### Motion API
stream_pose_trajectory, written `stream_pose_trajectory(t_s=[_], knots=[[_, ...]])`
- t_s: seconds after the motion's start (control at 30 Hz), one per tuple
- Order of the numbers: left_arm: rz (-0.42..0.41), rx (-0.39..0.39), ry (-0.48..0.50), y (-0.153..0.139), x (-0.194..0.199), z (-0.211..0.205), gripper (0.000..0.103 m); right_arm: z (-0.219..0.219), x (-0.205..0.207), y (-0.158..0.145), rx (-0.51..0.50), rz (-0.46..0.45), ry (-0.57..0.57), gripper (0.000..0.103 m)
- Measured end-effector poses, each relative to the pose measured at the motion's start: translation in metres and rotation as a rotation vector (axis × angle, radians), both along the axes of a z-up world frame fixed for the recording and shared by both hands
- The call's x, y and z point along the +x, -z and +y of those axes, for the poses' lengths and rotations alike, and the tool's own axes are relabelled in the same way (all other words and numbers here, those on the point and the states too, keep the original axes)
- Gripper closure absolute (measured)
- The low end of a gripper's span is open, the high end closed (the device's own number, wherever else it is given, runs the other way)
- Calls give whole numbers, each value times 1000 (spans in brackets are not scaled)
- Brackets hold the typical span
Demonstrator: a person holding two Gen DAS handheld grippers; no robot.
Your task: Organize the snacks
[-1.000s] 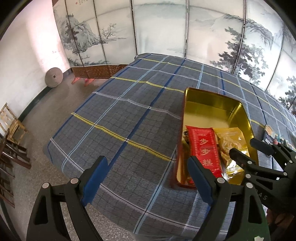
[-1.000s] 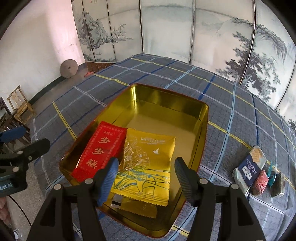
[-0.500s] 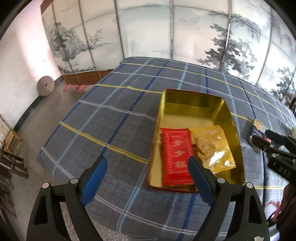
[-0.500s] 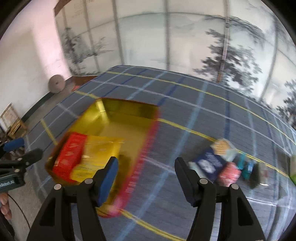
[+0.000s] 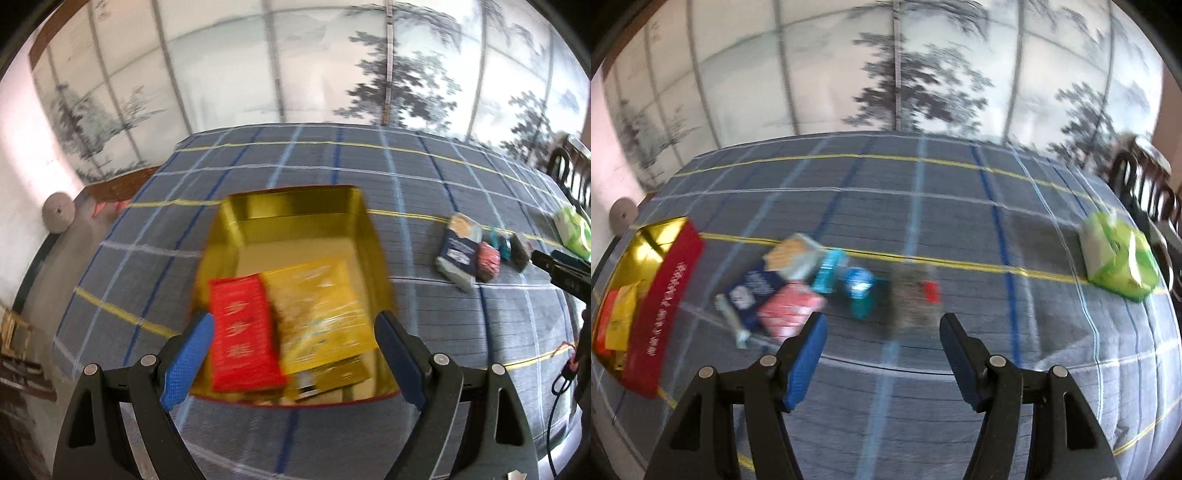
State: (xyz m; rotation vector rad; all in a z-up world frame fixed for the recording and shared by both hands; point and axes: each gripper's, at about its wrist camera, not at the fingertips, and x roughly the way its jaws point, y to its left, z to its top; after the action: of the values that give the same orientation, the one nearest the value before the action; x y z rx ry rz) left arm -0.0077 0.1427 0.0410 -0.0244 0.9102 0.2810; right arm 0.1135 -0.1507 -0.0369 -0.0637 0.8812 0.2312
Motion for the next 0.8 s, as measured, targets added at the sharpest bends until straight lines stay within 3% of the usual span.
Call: stream_pose_trajectory(t_s=[0.57,0.73,0.8], knots=[[45,4,237,27,73,-87,17,-11,39,39,-49,-9,-16,39],[80,-12,270,41,88,-98,17,-12,44,43,-24,0,-37,63],[82,-9,290,44,92,-103,17,-12,44,45,-17,7,-47,67]])
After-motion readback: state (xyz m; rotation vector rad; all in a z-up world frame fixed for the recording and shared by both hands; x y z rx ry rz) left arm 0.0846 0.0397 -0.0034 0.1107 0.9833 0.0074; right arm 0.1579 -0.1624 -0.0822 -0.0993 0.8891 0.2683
